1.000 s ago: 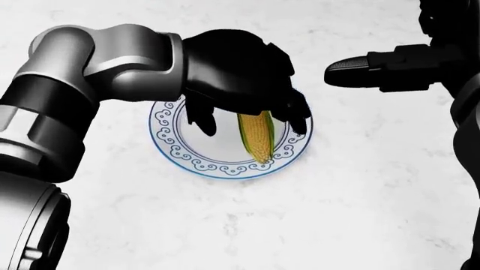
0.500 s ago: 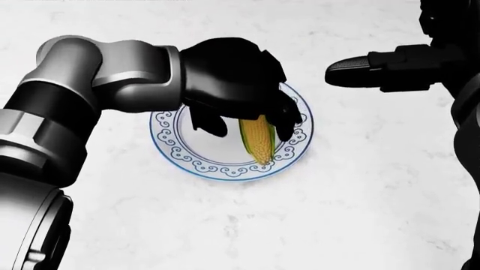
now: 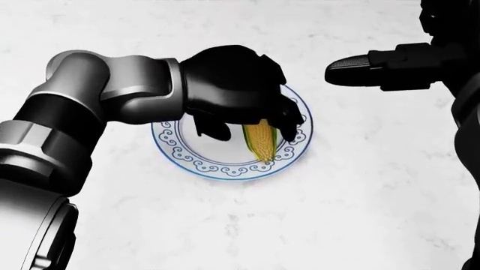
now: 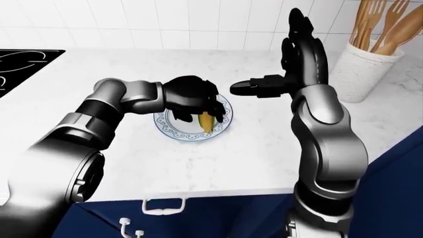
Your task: Place the corn on the top rack of the oven.
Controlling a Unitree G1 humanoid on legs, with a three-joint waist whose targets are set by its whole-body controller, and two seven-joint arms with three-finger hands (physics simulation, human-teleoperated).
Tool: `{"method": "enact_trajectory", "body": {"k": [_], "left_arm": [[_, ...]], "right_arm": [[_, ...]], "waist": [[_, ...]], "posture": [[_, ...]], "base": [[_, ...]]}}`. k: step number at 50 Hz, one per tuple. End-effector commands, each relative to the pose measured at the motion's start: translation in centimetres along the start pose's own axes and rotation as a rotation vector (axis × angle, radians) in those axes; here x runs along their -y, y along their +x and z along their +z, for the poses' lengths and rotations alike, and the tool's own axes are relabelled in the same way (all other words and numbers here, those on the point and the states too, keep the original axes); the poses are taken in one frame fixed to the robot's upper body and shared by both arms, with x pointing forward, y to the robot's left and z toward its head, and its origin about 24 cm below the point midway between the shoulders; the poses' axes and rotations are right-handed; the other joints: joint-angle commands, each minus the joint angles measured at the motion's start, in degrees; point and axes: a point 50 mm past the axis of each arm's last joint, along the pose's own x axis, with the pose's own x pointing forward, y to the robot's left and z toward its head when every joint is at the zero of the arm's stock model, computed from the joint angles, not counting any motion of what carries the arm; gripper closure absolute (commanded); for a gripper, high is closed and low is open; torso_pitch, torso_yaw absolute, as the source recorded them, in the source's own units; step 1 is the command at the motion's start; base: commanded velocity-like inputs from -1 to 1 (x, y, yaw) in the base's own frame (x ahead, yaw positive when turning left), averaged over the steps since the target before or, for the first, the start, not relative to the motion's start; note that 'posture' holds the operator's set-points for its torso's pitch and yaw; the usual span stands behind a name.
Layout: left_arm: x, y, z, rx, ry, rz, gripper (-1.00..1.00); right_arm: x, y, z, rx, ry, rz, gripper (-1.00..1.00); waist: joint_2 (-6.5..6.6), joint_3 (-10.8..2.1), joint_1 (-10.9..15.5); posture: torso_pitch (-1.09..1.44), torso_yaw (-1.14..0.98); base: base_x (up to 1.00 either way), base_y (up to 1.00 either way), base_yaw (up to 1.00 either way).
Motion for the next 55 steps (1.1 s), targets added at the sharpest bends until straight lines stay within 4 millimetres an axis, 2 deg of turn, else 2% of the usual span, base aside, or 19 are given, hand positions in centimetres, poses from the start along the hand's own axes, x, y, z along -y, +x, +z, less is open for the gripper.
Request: {"method": "enact_trajectory", "body": {"k": [1, 26, 33, 34, 35, 44, 45, 46, 48, 55], "left_arm": [[-1.6, -0.1, -0.4, -0.009, 0.039, 0.039, -0.12], [-0.9, -0.2, -0.4, -0.020, 0.060, 0.077, -0.01], [-0.9, 0.0, -0.4, -0.021, 0.059, 0.092, 0.11], [-0.9, 0.0, -0.4, -0.021, 0.060, 0.091, 0.22], [-0.8, 0.0, -0.3, -0.022, 0.059, 0.092, 0.24], [-0.4, 0.0, -0.3, -0.027, 0.057, 0.094, 0.27], [-0.3, 0.0, -0.3, -0.027, 0.057, 0.095, 0.29], [-0.3, 0.0, -0.3, -0.028, 0.057, 0.096, 0.41], [-0.3, 0.0, -0.3, -0.028, 0.057, 0.096, 0.43], [-1.3, -0.2, -0.6, -0.035, 0.062, 0.116, 0.44]], "right_arm": [[0.3, -0.2, 1.6, 0.087, -0.005, -0.015, -1.00], [0.2, -0.1, 1.5, 0.086, -0.003, -0.013, -1.00], [0.3, -0.2, 1.5, 0.088, -0.003, -0.014, -1.00], [0.3, -0.2, 1.6, 0.088, -0.003, -0.014, -1.00], [0.3, -0.1, 1.6, 0.088, -0.003, -0.014, -1.00], [0.3, -0.2, 1.7, 0.089, -0.003, -0.015, -1.00], [0.3, -0.2, 1.8, 0.089, -0.003, -0.014, -1.00], [0.3, -0.2, 1.7, 0.089, -0.003, -0.014, -1.00], [0.3, -0.2, 1.7, 0.088, -0.003, -0.014, -1.00], [0.2, -0.1, 1.5, 0.085, -0.003, -0.012, -1.00]], "waist": [[-0.20, -1.42, 0.0], [-0.07, -1.60, -0.1], [-0.09, -1.69, -0.2], [-0.09, -1.68, -0.2], [-0.08, -1.68, -0.2], [-0.04, -1.74, -0.3], [-0.05, -1.74, -0.3], [-0.05, -1.75, -0.3], [-0.05, -1.76, -0.3], [-0.06, -1.70, -0.4]], "posture": [[0.00, 0.00], [0.00, 0.00], [0.00, 0.00], [0.00, 0.00], [0.00, 0.00], [0.00, 0.00], [0.00, 0.00], [0.00, 0.00], [0.00, 0.00], [0.00, 0.00]], "base": [[0.00, 0.00, 0.00], [0.00, 0.00, 0.00], [0.00, 0.00, 0.00], [0.00, 0.00, 0.00], [0.00, 0.00, 0.00], [0.00, 0.00, 0.00], [0.00, 0.00, 0.00], [0.00, 0.00, 0.00], [0.00, 0.00, 0.00], [0.00, 0.00, 0.00]]}}
